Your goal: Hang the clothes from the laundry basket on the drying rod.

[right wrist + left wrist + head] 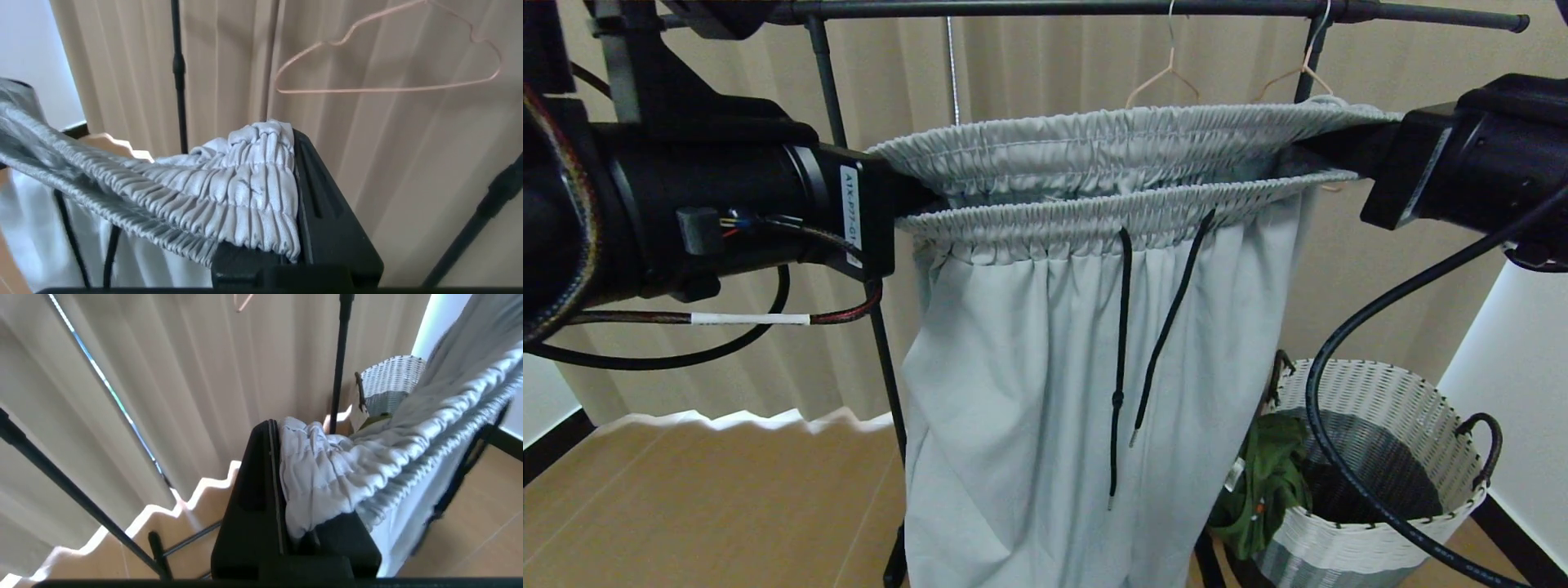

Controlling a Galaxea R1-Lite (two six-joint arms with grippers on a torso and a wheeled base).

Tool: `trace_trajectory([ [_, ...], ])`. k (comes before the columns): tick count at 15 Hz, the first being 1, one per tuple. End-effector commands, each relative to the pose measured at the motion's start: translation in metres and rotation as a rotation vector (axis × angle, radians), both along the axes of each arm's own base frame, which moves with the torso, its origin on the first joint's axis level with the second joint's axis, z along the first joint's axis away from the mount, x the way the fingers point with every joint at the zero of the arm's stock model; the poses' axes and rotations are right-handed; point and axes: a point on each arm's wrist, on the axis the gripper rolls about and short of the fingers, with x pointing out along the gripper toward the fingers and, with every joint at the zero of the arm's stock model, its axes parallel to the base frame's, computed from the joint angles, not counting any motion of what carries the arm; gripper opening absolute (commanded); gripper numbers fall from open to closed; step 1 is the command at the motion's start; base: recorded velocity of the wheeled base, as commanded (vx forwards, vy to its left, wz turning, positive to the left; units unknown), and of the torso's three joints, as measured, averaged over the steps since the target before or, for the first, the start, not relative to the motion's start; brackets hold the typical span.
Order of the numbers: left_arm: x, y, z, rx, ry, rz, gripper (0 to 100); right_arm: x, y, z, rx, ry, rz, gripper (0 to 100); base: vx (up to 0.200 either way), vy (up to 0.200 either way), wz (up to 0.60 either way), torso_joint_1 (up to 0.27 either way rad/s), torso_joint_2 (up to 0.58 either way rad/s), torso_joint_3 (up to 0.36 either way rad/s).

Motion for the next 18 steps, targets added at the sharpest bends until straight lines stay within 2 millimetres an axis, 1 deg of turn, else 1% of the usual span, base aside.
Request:
trace_trajectory([
  [1, 0.000, 0.000, 0.001, -0.002, -0.002, 0.001, 0, 0.006, -0.003, -0.007, -0.014, 0.022, -0.025, 0, 0.000, 0.000, 0.00, 0.000, 0.00, 0.000],
  [2, 0.000, 0.000, 0.001, -0.002, -0.002, 0.001, 0, 0.007, -0.005, -0.010, -0.020, 0.032, -0.036, 0, 0.000, 0.000, 0.00, 0.000, 0.00, 0.000],
  [4, 0.001, -0.001, 0.003, 0.006, -0.015, -0.006, 0, 0.007, -0.019, -0.018, -0.037, 0.058, -0.085, 0, 0.000, 0.000, 0.00, 0.000, 0.00, 0.000],
  [6, 0.008, -0.008, 0.007, -0.001, -0.023, -0.020, 0, -0.001, -0.029, -0.024, -0.038, 0.070, -0.108, 0, 0.000, 0.000, 0.00, 0.000, 0.00, 0.000],
  [8, 0.010, -0.012, 0.014, -0.018, -0.033, -0.079, 0, -0.001, -0.033, -0.031, -0.043, 0.086, -0.117, 0, 0.000, 0.000, 0.00, 0.000, 0.00, 0.000],
  [10, 0.010, -0.011, 0.011, -0.020, -0.021, -0.073, 0, -0.001, -0.033, -0.035, -0.046, 0.098, -0.117, 0, 0.000, 0.000, 0.00, 0.000, 0.00, 0.000],
  [11, 0.010, -0.011, 0.009, -0.024, -0.011, -0.067, 0, 0.001, -0.032, -0.033, -0.042, 0.091, -0.116, 0, 0.000, 0.000, 0.00, 0.000, 0.00, 0.000],
  [12, 0.011, -0.010, 0.007, -0.021, -0.004, -0.062, 0, 0.002, -0.031, -0.025, -0.026, 0.058, -0.116, 0, 0.000, 0.000, 0.00, 0.000, 0.00, 0.000],
  [15, 0.009, -0.008, 0.012, -0.004, -0.031, -0.065, 0, 0.005, -0.030, -0.013, -0.010, 0.020, -0.117, 0, 0.000, 0.000, 0.00, 0.000, 0.00, 0.000],
  [16, 0.007, -0.006, 0.011, 0.000, -0.026, -0.064, 0, 0.010, -0.029, -0.006, -0.011, 0.006, -0.120, 0, 0.000, 0.000, 0.00, 0.000, 0.00, 0.000],
  [17, 0.008, -0.004, 0.006, 0.013, -0.011, -0.052, 0, 0.019, -0.025, -0.003, -0.024, -0.002, -0.124, 0, 0.000, 0.000, 0.00, 0.000, 0.00, 0.000],
  [18, 0.012, 0.001, 0.002, 0.028, 0.007, -0.023, 0, 0.026, -0.022, -0.005, -0.046, 0.001, -0.124, 0, 0.000, 0.000, 0.00, 0.000, 0.00, 0.000],
])
